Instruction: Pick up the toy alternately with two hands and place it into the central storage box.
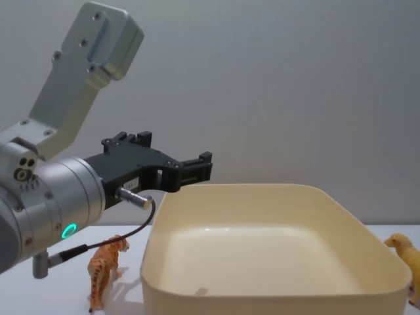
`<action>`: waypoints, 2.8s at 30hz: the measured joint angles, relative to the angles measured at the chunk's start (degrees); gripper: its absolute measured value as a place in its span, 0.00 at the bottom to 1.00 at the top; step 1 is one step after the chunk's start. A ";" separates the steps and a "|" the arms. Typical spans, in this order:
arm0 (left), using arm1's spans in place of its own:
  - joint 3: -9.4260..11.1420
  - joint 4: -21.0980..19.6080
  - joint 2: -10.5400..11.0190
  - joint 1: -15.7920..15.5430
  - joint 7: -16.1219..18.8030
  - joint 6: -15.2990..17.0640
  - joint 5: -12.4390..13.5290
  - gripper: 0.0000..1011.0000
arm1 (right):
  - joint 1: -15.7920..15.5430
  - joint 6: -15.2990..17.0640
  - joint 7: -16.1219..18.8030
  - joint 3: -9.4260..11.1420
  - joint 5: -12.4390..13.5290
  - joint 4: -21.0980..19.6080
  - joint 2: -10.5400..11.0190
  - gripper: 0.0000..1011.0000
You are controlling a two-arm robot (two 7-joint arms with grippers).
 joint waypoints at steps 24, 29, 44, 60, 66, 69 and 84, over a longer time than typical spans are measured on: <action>0.00 0.00 0.00 0.00 0.00 0.00 0.00 0.99 | 0.25 -5.70 -3.85 0.08 0.66 -2.73 -1.62 0.27; 0.00 0.00 0.00 0.00 0.00 0.00 0.00 0.99 | 1.07 -7.13 -3.16 0.09 0.59 -3.87 -2.04 0.27; 0.00 0.00 0.00 0.00 0.00 0.00 0.00 0.99 | 4.87 -7.91 4.20 -0.75 1.16 -6.14 -3.67 0.27; 0.00 0.00 0.00 0.00 0.00 0.00 0.00 0.99 | 12.21 -2.17 16.15 -3.93 0.42 -2.46 -7.92 0.32; 0.00 0.00 0.00 0.00 0.00 0.00 0.00 0.99 | 16.21 1.10 20.76 -5.59 -0.86 1.64 -10.39 0.49; 0.00 0.00 0.01 0.00 0.00 0.00 0.00 0.99 | 17.87 2.06 22.20 -6.27 -1.35 3.58 -11.41 0.57; 0.00 0.00 0.00 0.00 0.00 0.00 0.00 0.99 | 20.89 4.44 25.31 -7.34 -2.36 6.49 -12.84 0.99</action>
